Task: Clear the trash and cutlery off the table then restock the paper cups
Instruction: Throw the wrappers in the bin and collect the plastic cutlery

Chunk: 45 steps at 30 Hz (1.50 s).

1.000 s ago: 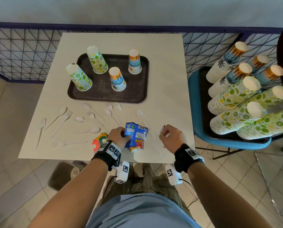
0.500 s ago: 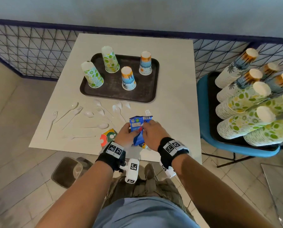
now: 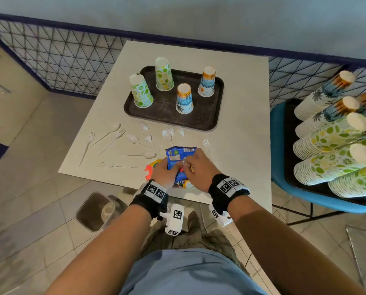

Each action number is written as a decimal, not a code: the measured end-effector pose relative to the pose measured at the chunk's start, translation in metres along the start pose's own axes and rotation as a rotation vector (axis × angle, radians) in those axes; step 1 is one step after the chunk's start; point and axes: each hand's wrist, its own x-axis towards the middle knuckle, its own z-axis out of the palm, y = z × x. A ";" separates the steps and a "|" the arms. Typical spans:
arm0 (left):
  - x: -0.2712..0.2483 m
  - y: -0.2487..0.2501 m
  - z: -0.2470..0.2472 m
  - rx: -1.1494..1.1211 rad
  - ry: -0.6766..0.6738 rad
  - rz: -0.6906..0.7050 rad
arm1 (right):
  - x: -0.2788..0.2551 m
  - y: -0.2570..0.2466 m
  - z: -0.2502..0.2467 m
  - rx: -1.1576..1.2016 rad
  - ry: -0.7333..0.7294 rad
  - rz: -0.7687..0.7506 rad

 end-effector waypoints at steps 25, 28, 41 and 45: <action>0.051 -0.080 -0.188 0.244 0.085 0.061 | 0.073 -0.076 0.095 -0.054 0.006 0.383; 0.057 -0.076 -0.187 0.257 0.070 0.069 | 0.062 -0.066 0.089 0.254 0.111 0.392; 0.061 -0.020 -0.144 0.191 -0.167 0.221 | 0.071 -0.085 0.049 0.623 0.306 0.272; 0.064 -0.007 -0.136 0.156 -0.211 0.234 | 0.081 -0.082 0.056 0.623 0.346 0.346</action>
